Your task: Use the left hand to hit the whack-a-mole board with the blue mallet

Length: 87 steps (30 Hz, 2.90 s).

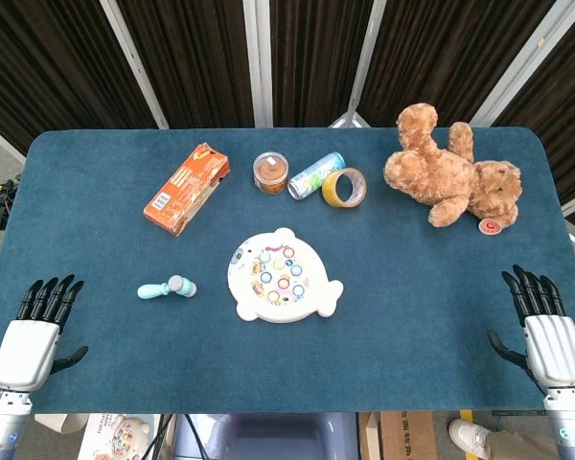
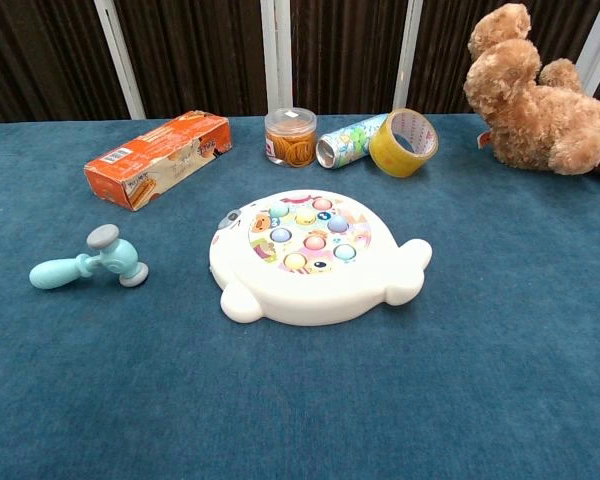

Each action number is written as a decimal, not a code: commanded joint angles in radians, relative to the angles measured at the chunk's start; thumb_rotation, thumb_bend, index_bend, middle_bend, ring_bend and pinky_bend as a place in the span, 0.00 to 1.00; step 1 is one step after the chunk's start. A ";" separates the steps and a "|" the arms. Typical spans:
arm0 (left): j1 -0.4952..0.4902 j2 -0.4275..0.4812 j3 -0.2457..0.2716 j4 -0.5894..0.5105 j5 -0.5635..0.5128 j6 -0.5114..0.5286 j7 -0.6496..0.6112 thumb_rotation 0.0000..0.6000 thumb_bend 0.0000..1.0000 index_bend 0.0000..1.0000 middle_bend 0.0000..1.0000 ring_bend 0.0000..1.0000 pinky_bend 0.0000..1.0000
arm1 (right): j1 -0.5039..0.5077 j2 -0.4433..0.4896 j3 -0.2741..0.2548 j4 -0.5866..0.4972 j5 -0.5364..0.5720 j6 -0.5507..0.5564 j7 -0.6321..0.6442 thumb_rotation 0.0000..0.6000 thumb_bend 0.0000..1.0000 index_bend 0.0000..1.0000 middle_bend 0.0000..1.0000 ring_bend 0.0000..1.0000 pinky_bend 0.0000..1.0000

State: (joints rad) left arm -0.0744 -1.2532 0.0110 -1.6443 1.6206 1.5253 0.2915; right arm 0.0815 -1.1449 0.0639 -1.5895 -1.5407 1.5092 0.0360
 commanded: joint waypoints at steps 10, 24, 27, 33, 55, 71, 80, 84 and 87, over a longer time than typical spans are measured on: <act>0.001 0.001 0.002 0.001 0.001 0.001 -0.001 1.00 0.00 0.00 0.00 0.00 0.00 | 0.000 0.002 -0.001 -0.004 0.000 -0.001 -0.003 1.00 0.32 0.00 0.00 0.00 0.00; -0.035 0.005 -0.033 -0.050 -0.061 -0.063 -0.004 1.00 0.02 0.00 0.00 0.00 0.00 | 0.001 0.000 0.000 -0.007 0.012 -0.010 -0.009 1.00 0.32 0.00 0.00 0.00 0.00; -0.053 0.011 -0.055 -0.092 -0.093 -0.089 0.006 1.00 0.08 0.04 0.00 0.00 0.01 | 0.002 0.001 -0.001 -0.008 0.010 -0.013 -0.009 1.00 0.32 0.00 0.00 0.00 0.00; -0.123 -0.013 -0.127 -0.163 -0.203 -0.170 0.114 1.00 0.20 0.27 0.05 0.00 0.02 | 0.005 0.003 -0.001 -0.016 0.015 -0.023 -0.005 1.00 0.32 0.00 0.00 0.00 0.00; -0.339 -0.273 -0.253 -0.062 -0.587 -0.255 0.477 1.00 0.31 0.46 0.15 0.00 0.05 | 0.009 0.006 -0.005 -0.025 0.018 -0.037 0.004 1.00 0.32 0.00 0.00 0.00 0.00; -0.386 -0.389 -0.245 0.010 -0.675 -0.227 0.502 1.00 0.34 0.48 0.16 0.00 0.05 | 0.009 0.008 -0.008 -0.028 0.014 -0.039 0.007 1.00 0.32 0.00 0.00 0.00 0.00; -0.408 -0.434 -0.242 0.037 -0.706 -0.224 0.501 1.00 0.36 0.49 0.17 0.00 0.05 | 0.010 0.008 -0.008 -0.029 0.016 -0.040 0.007 1.00 0.32 0.00 0.00 0.00 0.00; -0.414 -0.445 -0.238 0.042 -0.707 -0.222 0.501 1.00 0.36 0.49 0.17 0.00 0.05 | 0.010 0.008 -0.008 -0.029 0.015 -0.040 0.008 1.00 0.32 0.00 0.00 0.00 0.00; -0.419 -0.453 -0.233 0.049 -0.709 -0.218 0.504 1.00 0.36 0.49 0.17 0.00 0.05 | 0.011 0.008 -0.008 -0.030 0.015 -0.041 0.008 1.00 0.32 0.00 0.00 0.00 0.00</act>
State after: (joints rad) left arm -0.4924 -1.7055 -0.2231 -1.5962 0.9116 1.3062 0.7946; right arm 0.0922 -1.1365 0.0558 -1.6198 -1.5255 1.4683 0.0444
